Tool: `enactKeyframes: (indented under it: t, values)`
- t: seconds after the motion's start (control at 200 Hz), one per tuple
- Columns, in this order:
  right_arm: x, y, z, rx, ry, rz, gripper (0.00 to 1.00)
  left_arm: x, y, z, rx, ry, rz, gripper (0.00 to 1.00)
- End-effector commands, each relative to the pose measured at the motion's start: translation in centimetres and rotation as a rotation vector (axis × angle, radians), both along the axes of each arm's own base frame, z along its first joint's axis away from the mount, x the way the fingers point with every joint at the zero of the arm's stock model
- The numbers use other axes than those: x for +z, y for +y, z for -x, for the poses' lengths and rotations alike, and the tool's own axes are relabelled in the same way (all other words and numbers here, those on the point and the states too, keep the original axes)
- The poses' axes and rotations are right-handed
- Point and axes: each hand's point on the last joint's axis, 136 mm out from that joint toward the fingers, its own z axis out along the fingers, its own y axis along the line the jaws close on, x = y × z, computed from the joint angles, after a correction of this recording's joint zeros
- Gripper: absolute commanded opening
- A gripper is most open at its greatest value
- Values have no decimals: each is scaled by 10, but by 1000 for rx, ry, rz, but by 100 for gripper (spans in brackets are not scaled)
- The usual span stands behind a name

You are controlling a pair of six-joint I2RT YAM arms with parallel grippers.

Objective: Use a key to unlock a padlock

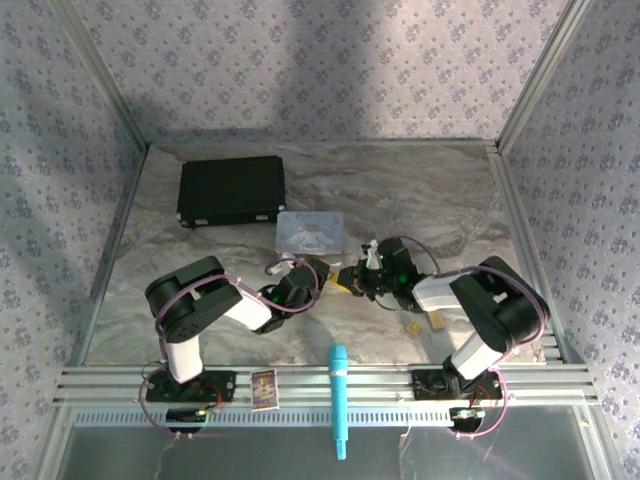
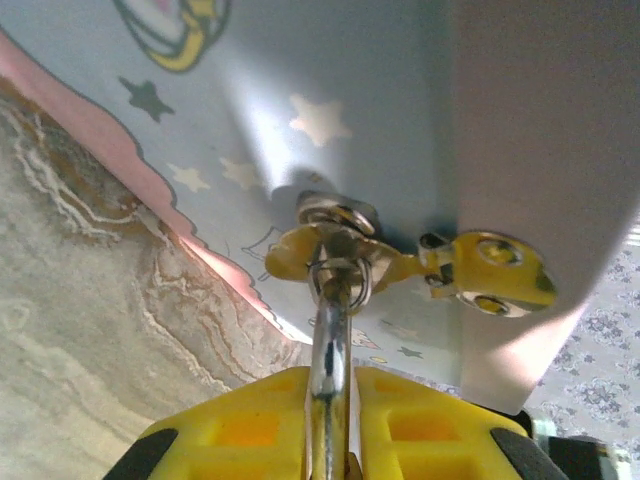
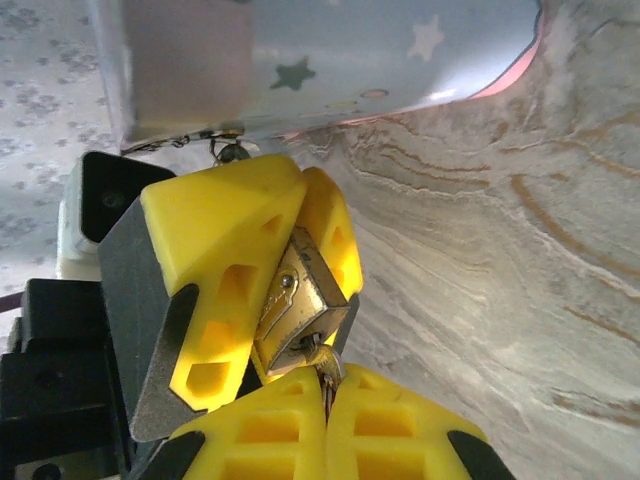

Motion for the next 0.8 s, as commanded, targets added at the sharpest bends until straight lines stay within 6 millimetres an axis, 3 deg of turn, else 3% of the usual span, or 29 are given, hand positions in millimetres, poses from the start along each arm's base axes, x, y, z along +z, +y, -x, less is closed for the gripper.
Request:
enactKeyframes:
  t: [0.0, 0.19, 0.295, 0.405, 0.53, 0.625, 0.795]
  values:
    - [25, 9, -16, 29, -160, 57, 0, 8, -41, 36, -197, 57, 52, 0]
    - [44, 24, -18, 49, -69, -188, 0, 13, -39, 37, -191, 39, 80, 0]
    - [43, 25, -16, 49, -42, -185, 5, 16, -35, 37, -179, 36, 80, 0]
    - [32, 15, -14, 42, -35, -108, 17, 18, -34, 37, -176, 31, 80, 0]
    - [14, -6, 2, 67, -62, 114, 28, 8, -28, 38, -165, 83, 56, 0]
    - [7, -21, 18, 102, -89, 267, 38, 1, -22, 38, -157, 113, 41, 0]
    - [3, -42, 30, 152, -158, 408, 52, 1, -17, 38, -152, 129, 10, 0]
